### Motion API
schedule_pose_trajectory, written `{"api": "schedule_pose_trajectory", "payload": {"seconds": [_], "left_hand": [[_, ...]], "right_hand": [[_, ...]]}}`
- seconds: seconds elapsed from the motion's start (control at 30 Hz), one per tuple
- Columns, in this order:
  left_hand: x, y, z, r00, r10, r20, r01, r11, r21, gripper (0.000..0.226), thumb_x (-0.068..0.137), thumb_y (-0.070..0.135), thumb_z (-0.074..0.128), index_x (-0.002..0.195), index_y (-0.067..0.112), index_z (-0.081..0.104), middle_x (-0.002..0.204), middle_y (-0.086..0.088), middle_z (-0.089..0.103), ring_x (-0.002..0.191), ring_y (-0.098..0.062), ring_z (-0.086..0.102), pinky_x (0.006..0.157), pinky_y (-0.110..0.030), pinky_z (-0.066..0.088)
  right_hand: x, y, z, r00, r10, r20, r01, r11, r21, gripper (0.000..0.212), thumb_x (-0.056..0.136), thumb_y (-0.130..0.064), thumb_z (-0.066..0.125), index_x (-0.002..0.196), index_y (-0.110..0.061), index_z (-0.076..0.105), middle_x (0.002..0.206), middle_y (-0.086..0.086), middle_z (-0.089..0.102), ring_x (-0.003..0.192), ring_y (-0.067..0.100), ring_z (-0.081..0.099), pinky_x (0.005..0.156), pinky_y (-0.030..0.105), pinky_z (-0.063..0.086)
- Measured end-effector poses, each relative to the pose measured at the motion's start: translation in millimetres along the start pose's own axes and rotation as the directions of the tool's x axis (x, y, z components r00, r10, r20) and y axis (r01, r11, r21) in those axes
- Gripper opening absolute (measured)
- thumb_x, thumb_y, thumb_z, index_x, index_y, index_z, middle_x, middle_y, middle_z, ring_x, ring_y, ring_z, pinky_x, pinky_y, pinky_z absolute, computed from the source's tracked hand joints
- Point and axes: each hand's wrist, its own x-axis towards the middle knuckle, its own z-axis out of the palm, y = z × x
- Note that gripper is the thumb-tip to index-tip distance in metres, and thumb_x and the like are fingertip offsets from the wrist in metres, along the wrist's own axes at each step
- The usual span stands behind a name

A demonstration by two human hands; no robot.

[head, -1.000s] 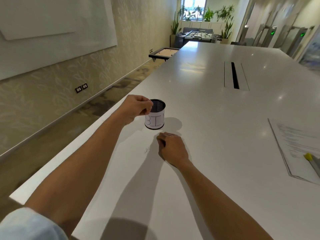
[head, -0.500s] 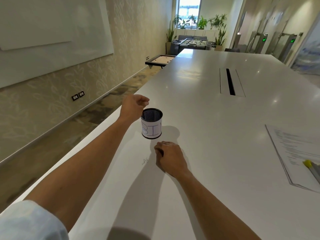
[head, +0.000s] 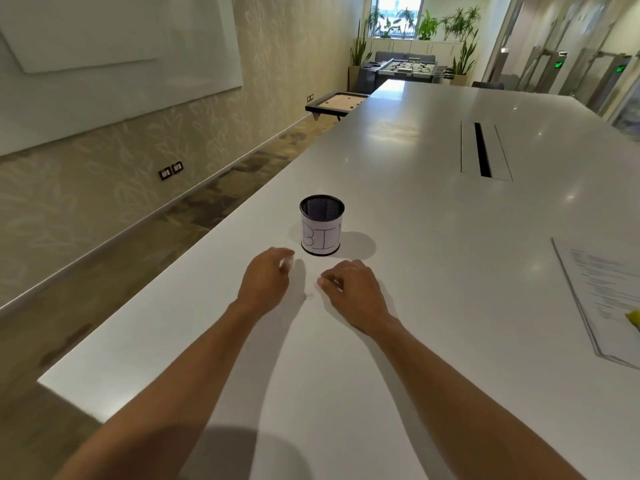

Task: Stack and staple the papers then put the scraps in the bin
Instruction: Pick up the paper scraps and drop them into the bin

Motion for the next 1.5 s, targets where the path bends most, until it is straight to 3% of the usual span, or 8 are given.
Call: {"api": "schedule_pose_trajectory", "payload": {"seconds": [0.1, 0.2, 0.37, 0.47, 0.93, 1.17, 1.27, 1.5], "left_hand": [[-5.7, -6.0, 4.5, 0.997, 0.063, 0.034, -0.065, 0.996, 0.067, 0.031, 0.097, 0.007, 0.046, 0.122, 0.010, 0.064, 0.131, -0.010, 0.060, 0.123, -0.028, 0.052, 0.112, -0.041, 0.027], [-5.5, -8.9, 5.4, 0.997, 0.075, 0.034, -0.077, 0.995, 0.064, 0.031, 0.096, 0.005, 0.045, 0.120, 0.009, 0.065, 0.130, -0.011, 0.061, 0.124, -0.028, 0.052, 0.114, -0.044, 0.025], [-6.3, -12.1, 7.3, 0.996, 0.085, 0.040, -0.088, 0.993, 0.081, 0.031, 0.097, 0.007, 0.044, 0.121, 0.010, 0.064, 0.134, -0.010, 0.058, 0.127, -0.026, 0.050, 0.116, -0.044, 0.023], [-7.5, -12.9, 7.6, 0.995, 0.091, 0.037, -0.094, 0.991, 0.090, 0.031, 0.098, 0.009, 0.044, 0.121, 0.011, 0.064, 0.135, -0.010, 0.058, 0.129, -0.025, 0.049, 0.116, -0.043, 0.023], [-11.2, -9.2, 2.9, 0.994, 0.106, 0.006, -0.106, 0.991, 0.075, 0.029, 0.098, 0.008, 0.044, 0.117, 0.008, 0.066, 0.125, -0.011, 0.064, 0.119, -0.028, 0.054, 0.111, -0.040, 0.028], [-9.2, -10.0, 4.0, 0.989, 0.146, -0.017, -0.144, 0.985, 0.098, 0.028, 0.095, 0.005, 0.044, 0.110, 0.008, 0.068, 0.117, -0.009, 0.067, 0.109, -0.029, 0.058, 0.102, -0.040, 0.033], [-7.7, -11.0, 4.6, 0.991, 0.137, -0.012, -0.135, 0.985, 0.106, 0.029, 0.096, 0.007, 0.044, 0.114, 0.008, 0.067, 0.121, -0.009, 0.066, 0.114, -0.029, 0.056, 0.106, -0.040, 0.031], [-7.2, -13.5, 5.0, 0.983, 0.178, -0.036, -0.172, 0.977, 0.126, 0.029, 0.094, 0.007, 0.046, 0.112, 0.010, 0.068, 0.116, -0.007, 0.068, 0.108, -0.025, 0.059, 0.100, -0.036, 0.036]], "right_hand": [[-2.8, -11.2, -3.9, 0.993, -0.012, 0.120, 0.015, 1.000, -0.023, 0.045, 0.085, -0.048, 0.060, 0.060, -0.011, 0.054, 0.065, 0.000, 0.053, 0.073, 0.019, 0.049, 0.068, 0.034, 0.041], [-0.6, -23.7, -6.6, 0.975, -0.027, 0.219, 0.036, 0.999, -0.038, 0.055, 0.079, -0.044, 0.067, 0.057, -0.004, 0.037, 0.059, 0.003, 0.038, 0.062, 0.019, 0.040, 0.057, 0.034, 0.032], [7.8, -37.5, 2.2, 0.956, 0.062, 0.286, -0.041, 0.996, -0.079, 0.047, 0.079, -0.019, 0.075, 0.051, -0.010, 0.039, 0.053, -0.001, 0.043, 0.055, 0.019, 0.041, 0.055, 0.031, 0.033], [10.8, -39.9, 6.2, 0.959, 0.078, 0.274, -0.060, 0.995, -0.074, 0.007, 0.081, -0.014, 0.074, 0.074, -0.014, 0.075, 0.076, 0.002, 0.071, 0.073, 0.019, 0.063, 0.070, 0.032, 0.050], [16.4, -52.8, 2.0, 0.909, 0.146, 0.390, -0.051, 0.969, -0.243, 0.010, 0.089, -0.005, 0.054, 0.089, -0.007, 0.064, 0.095, 0.009, 0.069, 0.091, 0.030, 0.061, 0.080, 0.043, 0.052], [44.0, -51.2, -27.7, 0.954, 0.213, 0.213, -0.216, 0.976, -0.010, 0.016, 0.090, -0.007, 0.057, 0.076, -0.011, 0.064, 0.082, -0.001, 0.062, 0.081, 0.016, 0.057, 0.069, 0.024, 0.041], [70.8, -52.4, -43.1, 0.969, 0.230, 0.092, -0.235, 0.971, 0.045, 0.013, 0.090, -0.008, 0.057, 0.082, -0.005, 0.067, 0.092, 0.005, 0.067, 0.086, 0.019, 0.059, 0.071, 0.024, 0.041], [130.4, -53.4, -70.0, 0.967, 0.235, -0.100, -0.228, 0.970, 0.080, 0.019, 0.087, -0.002, 0.059, 0.075, -0.014, 0.065, 0.090, 0.006, 0.071, 0.080, 0.016, 0.062, 0.070, 0.022, 0.044]]}}
